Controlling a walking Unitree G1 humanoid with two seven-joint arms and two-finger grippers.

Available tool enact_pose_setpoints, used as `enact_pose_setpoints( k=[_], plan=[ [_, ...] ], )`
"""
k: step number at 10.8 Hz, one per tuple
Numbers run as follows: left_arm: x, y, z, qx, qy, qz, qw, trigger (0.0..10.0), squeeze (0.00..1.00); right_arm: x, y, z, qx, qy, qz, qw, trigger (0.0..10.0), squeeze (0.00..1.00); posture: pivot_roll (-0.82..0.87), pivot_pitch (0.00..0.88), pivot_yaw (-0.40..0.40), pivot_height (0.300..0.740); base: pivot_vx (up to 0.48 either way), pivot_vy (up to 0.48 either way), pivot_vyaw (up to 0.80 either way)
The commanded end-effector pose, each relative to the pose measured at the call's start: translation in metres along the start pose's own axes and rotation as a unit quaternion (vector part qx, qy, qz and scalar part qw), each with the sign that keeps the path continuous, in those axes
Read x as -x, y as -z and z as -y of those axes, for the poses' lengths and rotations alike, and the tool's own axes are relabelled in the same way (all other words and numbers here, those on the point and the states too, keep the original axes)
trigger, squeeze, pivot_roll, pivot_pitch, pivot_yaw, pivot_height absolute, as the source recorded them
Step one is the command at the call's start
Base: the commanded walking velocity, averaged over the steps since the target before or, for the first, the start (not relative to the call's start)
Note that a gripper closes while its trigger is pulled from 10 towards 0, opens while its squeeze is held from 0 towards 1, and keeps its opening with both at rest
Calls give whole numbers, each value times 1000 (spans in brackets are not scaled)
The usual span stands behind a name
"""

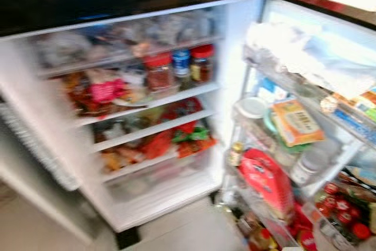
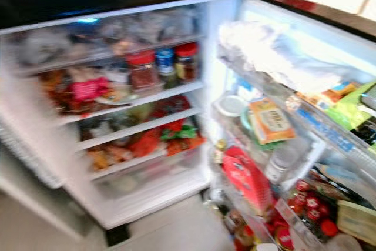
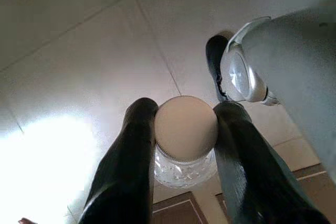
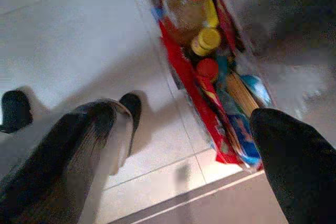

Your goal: Restocking fridge

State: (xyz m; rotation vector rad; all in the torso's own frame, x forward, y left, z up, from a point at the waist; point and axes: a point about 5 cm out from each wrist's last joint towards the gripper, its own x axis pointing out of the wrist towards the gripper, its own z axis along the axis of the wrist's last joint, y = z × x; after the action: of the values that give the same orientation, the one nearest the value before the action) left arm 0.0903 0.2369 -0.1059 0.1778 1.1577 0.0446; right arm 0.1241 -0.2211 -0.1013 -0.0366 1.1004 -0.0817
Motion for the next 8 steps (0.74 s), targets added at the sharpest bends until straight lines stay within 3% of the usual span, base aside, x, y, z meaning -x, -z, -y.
enact_pose_setpoints(
  k=[1, 8],
  plan=[
    [0, -3, -4, 0, -7, 6, 1000, 10000, 0, 0, 0, -1, 5, -2, -1, 1000, 10000, 0, -75, 0, 13, 740, 0, 0, 0],
    [4, -14, -9, 30, -45, 98, 994, 10000, 0, 0, 2, -3, 29, -19, -7, 999, 10000, 0, -67, 0, 19, 740, 0, 0, 0]
  ],
)
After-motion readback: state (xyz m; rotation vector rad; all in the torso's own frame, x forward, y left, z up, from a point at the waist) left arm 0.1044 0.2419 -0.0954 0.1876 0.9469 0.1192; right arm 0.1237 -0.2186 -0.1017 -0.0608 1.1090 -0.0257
